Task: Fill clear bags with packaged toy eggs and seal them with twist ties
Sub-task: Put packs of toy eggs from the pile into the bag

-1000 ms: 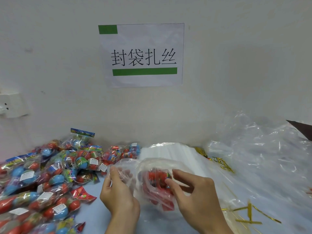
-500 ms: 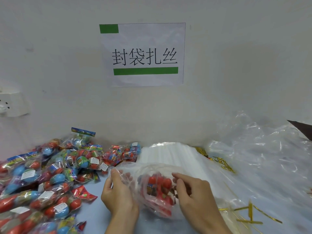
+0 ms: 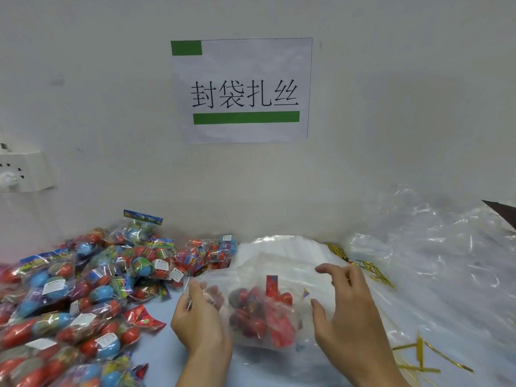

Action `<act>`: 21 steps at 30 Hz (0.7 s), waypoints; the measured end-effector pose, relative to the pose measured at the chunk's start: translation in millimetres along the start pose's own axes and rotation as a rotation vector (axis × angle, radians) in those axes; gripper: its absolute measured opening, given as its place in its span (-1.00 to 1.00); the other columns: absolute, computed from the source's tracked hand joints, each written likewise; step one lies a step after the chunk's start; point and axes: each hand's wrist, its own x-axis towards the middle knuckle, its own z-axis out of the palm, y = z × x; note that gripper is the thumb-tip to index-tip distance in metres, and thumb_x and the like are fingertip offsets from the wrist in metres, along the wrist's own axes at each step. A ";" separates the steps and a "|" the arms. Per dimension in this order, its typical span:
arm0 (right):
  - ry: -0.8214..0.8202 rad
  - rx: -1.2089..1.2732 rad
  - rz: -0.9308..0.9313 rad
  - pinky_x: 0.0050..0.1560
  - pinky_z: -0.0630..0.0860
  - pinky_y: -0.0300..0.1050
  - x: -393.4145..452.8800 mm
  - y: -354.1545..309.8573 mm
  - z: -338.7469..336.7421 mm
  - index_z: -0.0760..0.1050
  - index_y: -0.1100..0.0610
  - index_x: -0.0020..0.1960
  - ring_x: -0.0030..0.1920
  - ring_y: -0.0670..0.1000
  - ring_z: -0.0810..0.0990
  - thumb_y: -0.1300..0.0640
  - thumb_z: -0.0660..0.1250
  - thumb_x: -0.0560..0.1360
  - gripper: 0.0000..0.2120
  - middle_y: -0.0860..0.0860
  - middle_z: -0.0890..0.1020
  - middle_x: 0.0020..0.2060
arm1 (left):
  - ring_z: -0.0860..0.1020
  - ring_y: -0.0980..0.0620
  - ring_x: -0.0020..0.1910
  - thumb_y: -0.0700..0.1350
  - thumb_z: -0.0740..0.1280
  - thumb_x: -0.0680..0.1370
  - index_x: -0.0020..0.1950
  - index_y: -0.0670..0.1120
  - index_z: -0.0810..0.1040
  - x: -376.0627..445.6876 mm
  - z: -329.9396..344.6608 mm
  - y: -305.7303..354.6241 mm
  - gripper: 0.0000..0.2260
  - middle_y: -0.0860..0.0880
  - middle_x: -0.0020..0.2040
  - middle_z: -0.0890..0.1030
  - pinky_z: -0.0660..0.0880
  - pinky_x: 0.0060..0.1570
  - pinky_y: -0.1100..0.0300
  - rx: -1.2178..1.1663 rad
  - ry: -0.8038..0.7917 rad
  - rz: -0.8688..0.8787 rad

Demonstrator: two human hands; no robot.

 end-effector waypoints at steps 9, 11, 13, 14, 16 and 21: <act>-0.052 0.047 0.335 -0.10 0.38 -0.09 4.1 9.0 -3.3 0.45 -0.09 -0.19 -0.04 -0.07 0.50 0.01 0.35 0.55 -0.84 -0.17 0.52 -0.12 | 0.52 -0.26 0.05 0.05 0.31 0.59 0.06 -0.31 0.53 -2.1 1.4 4.3 -0.62 -0.24 0.07 0.60 0.46 0.05 -0.14 0.560 -0.105 0.234; 0.000 0.230 0.414 -0.18 0.50 -0.06 6.2 7.5 -3.9 0.44 -0.03 -0.20 -0.20 -0.08 0.60 0.06 0.35 0.55 -0.83 -0.11 0.63 -0.30 | 0.33 -0.30 0.37 0.05 0.40 0.55 0.43 -0.32 0.28 -10.0 2.0 11.6 -0.36 -0.32 0.39 0.36 0.33 0.29 -0.21 0.638 -0.014 0.274; 0.020 0.338 0.465 -0.16 0.56 -0.01 6.7 6.2 -4.4 0.45 0.00 -0.18 -0.28 0.00 0.65 0.08 0.34 0.55 -0.85 -0.05 0.66 -0.40 | 0.25 -0.20 0.39 0.00 0.45 0.50 0.43 -0.23 0.28 -24.6 2.6 27.0 -0.38 -0.24 0.40 0.32 0.27 0.30 -0.13 0.614 0.036 0.532; 0.026 0.373 0.474 -0.15 0.57 0.02 7.0 6.2 -4.5 0.44 0.00 -0.17 -0.30 0.03 0.66 0.09 0.34 0.55 -0.86 -0.06 0.67 -0.41 | 0.29 -0.09 0.30 -0.02 0.45 0.50 0.32 -0.18 0.38 -32.1 3.9 34.8 -0.52 -0.19 0.30 0.39 0.31 0.23 -0.02 0.600 -0.008 0.710; 0.034 0.410 0.478 -0.19 0.57 0.00 8.0 7.0 -4.5 0.43 0.02 -0.15 -0.36 0.03 0.66 0.11 0.33 0.56 -0.87 -0.09 0.67 -0.42 | 0.40 0.06 0.00 0.02 0.39 0.50 -0.02 -0.06 0.48 -45.5 7.1 47.5 -0.80 -0.04 -0.01 0.51 0.37 -0.04 0.22 0.618 -0.299 0.899; 0.061 0.498 0.511 -0.28 0.61 0.01 8.2 7.7 -7.1 0.46 0.09 -0.13 -0.49 -0.03 0.64 0.21 0.31 0.55 -0.90 -0.01 0.65 -0.48 | 0.40 0.15 -0.06 0.52 0.30 0.10 -0.07 0.16 0.26 -72.4 8.4 63.5 -0.38 0.17 -0.06 0.39 0.37 -0.18 0.16 1.383 -0.952 0.690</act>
